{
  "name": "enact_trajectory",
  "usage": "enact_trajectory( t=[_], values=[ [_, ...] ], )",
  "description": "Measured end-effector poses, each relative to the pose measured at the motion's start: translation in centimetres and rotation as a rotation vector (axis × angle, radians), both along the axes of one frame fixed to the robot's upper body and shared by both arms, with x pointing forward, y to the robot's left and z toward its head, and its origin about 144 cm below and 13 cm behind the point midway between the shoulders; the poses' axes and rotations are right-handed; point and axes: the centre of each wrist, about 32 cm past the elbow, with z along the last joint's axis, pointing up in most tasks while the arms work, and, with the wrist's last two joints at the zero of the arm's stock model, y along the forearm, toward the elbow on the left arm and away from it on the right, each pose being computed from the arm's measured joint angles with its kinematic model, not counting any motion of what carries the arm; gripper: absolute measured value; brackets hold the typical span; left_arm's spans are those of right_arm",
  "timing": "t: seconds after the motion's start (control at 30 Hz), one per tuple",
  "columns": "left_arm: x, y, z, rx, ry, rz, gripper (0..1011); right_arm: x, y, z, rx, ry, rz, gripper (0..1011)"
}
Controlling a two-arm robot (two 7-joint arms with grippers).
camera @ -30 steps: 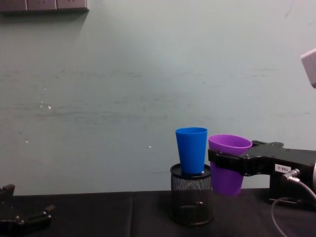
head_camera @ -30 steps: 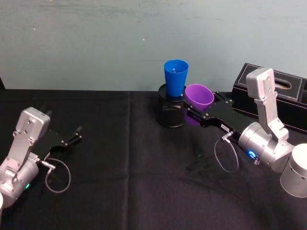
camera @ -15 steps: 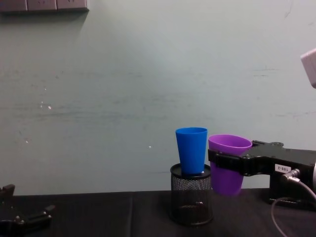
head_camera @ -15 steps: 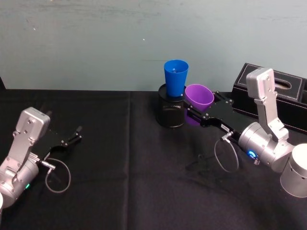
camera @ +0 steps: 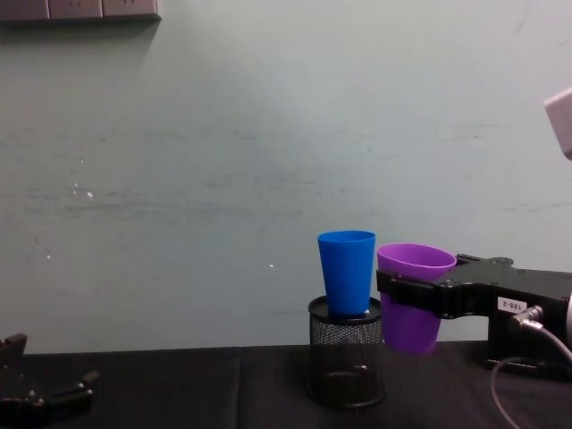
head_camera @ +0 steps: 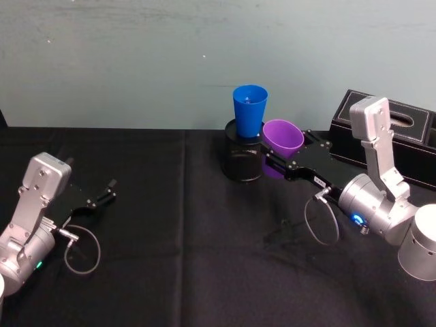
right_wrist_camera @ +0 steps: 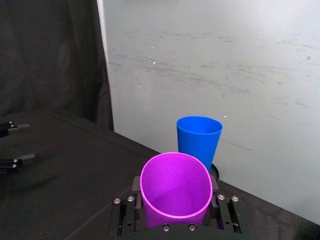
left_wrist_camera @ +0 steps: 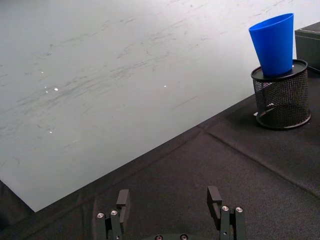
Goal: Pick up one cup with a gripper and tap it against the other cup.
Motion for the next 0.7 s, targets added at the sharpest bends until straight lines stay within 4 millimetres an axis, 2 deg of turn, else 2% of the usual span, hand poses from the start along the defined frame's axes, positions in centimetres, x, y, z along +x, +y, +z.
enact_trajectory(
  t=[0.7],
  values=[
    [0.0,0.0,0.0,0.0,0.0,0.0,1012,0.0,0.0,0.0,0.0,0.0,0.0,735]
  ],
)
